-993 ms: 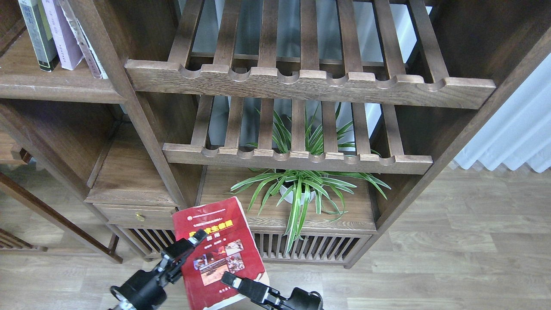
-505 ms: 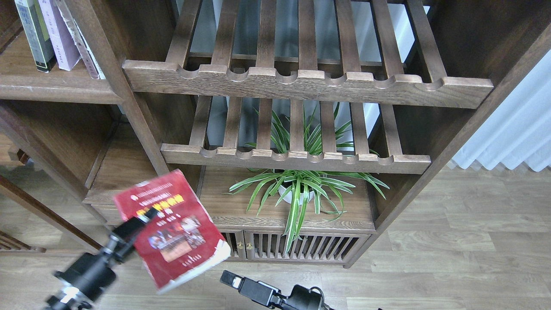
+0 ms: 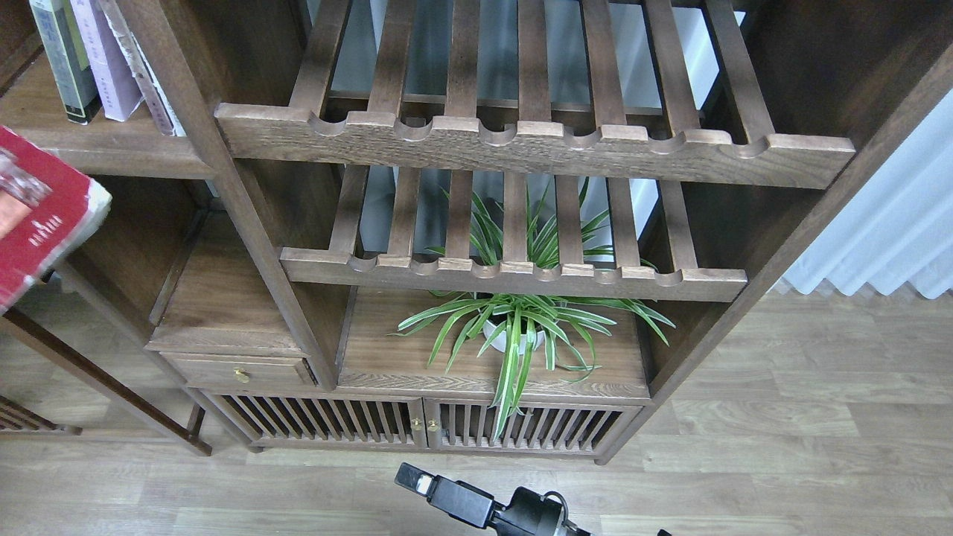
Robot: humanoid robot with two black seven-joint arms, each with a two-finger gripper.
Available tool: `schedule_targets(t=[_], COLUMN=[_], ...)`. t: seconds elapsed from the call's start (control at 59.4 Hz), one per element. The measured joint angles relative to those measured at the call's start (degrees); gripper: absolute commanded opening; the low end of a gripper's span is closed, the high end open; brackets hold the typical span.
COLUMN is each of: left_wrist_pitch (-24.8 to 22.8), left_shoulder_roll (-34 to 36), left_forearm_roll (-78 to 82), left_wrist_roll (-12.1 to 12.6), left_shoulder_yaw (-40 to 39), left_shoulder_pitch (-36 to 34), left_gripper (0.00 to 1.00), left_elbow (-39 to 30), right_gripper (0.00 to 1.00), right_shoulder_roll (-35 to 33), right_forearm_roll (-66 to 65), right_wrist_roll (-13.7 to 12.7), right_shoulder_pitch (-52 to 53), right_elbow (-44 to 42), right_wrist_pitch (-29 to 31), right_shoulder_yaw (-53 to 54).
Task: Organize books on shelf
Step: 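Carry the red book with the left gripper to the side bookshelf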
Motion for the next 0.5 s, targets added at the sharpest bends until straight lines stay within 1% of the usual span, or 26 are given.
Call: schedule_targets(t=[0.151, 0.286, 0.404, 0.421, 0.505], left_wrist_pitch=[0.0, 0.0, 0.0, 0.0, 0.0], left_shoulder_roll=[-0.6, -0.7, -0.8, -0.8, -0.7], left_forearm_roll=[11.1, 18.7, 23.0, 24.2, 25.3], left_wrist_roll=[0.2, 0.6, 1.9, 2.8, 3.9], left_shoulder_yaw=[0.0, 1.8, 6.0, 8.2, 12.0], left_shoulder_pitch=[-9.9, -17.7, -25.3, -28.4, -33.2], left_gripper=[0.02, 0.02, 0.02, 0.02, 0.02], left_elbow=[2.9, 6.3, 9.6, 11.2, 13.9], right_gripper=[0.99, 0.99, 0.99, 0.99, 0.99], right_shoulder_roll=[0.0, 0.0, 0.0, 0.0, 0.0], right_forearm_roll=[-0.1, -0.1, -0.1, -0.1, -0.1], right_wrist_roll=[0.0, 0.0, 0.0, 0.0, 0.0], right_shoulder_pitch=[-0.2, -0.4, -0.4, -0.4, -0.5], right_elbow=[0.0, 0.1, 0.1, 0.2, 0.2], right_wrist_pitch=[0.0, 0.0, 0.0, 0.0, 0.0], right_shoulder_yaw=[0.0, 0.3, 0.3, 0.3, 0.3])
